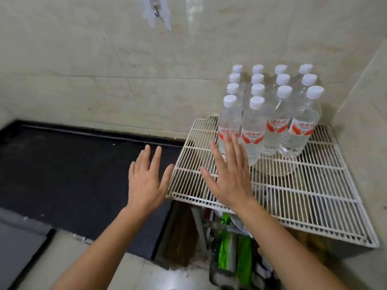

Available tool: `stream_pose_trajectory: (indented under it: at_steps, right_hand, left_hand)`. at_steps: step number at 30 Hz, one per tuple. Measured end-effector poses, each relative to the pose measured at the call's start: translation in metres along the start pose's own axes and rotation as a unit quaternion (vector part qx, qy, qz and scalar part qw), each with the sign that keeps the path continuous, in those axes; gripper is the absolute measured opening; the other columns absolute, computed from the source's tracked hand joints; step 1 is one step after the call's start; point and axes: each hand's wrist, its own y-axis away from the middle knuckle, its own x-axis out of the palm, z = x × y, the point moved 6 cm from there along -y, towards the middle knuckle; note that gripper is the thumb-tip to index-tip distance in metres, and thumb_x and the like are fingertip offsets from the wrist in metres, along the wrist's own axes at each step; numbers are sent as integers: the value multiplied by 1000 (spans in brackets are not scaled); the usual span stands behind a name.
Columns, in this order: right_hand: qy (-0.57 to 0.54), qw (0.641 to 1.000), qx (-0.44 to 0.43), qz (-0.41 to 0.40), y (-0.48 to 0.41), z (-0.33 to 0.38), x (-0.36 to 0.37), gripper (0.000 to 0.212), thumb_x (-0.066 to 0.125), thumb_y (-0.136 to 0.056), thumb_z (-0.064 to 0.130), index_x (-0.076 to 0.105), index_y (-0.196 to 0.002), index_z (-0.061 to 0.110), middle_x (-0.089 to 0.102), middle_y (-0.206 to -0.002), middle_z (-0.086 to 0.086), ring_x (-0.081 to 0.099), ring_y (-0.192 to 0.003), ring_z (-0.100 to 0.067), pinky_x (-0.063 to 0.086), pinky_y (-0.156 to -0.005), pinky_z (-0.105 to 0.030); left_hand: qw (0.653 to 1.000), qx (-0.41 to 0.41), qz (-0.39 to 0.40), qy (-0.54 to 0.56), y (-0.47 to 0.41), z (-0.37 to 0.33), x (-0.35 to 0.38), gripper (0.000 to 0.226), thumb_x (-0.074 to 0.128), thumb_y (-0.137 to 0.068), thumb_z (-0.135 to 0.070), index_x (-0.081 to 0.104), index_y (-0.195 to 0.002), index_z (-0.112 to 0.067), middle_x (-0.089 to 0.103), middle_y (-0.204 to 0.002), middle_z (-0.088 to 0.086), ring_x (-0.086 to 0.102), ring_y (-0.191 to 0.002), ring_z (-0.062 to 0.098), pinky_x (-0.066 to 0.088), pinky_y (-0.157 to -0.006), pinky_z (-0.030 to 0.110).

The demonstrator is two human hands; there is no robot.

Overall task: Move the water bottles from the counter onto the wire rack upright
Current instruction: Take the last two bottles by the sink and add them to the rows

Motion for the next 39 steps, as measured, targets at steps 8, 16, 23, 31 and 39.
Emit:
stream_pose_trajectory:
  at_steps: [8, 16, 23, 31, 39]
  right_hand:
    - [-33, 992, -85, 92, -11, 175, 57, 70, 31, -102, 60, 20, -161, 22, 4, -169, -12, 0, -156, -29, 8, -125, -51]
    - [-133, 970, -174, 102, -17, 470, 126, 68, 37, -101, 55, 28, -158, 19, 10, -168, -17, 6, -156, -33, 10, -125, -51]
    - [-203, 926, -287, 136, -4, 667, 173, 65, 46, -98, 50, 38, -154, 18, 21, -165, -18, 16, -154, -32, 16, -124, -50]
    - [-205, 909, -322, 168, -26, 766, 258, 65, 41, -99, 51, 36, -155, 17, 18, -166, -17, 14, -155, -31, 15, -125, -49]
    - [-214, 907, -306, 195, -131, 855, 416, 67, 39, -100, 53, 31, -157, 18, 12, -167, -16, 8, -156, -31, 12, -126, -48]
  left_hand:
    - [987, -122, -84, -58, 82, 178, -102, 71, 29, -99, -59, 37, -154, -15, 29, -161, 21, 32, -147, 38, 32, -114, 58]
    - [954, -232, -142, -129, 212, 394, -238, 73, 28, -98, -59, 38, -154, -13, 29, -161, 22, 31, -147, 39, 28, -115, 57]
    - [912, -335, -176, -159, 295, 526, -311, 73, 29, -98, -58, 36, -154, -12, 29, -161, 22, 29, -148, 38, 28, -116, 57]
    - [895, -380, -167, -165, 300, 647, -318, 72, 31, -97, -58, 37, -153, -13, 31, -161, 21, 32, -147, 38, 31, -115, 58]
    - [894, -391, -137, -170, 185, 825, -312, 75, 28, -96, -61, 34, -156, -16, 27, -163, 17, 26, -150, 33, 25, -119, 54]
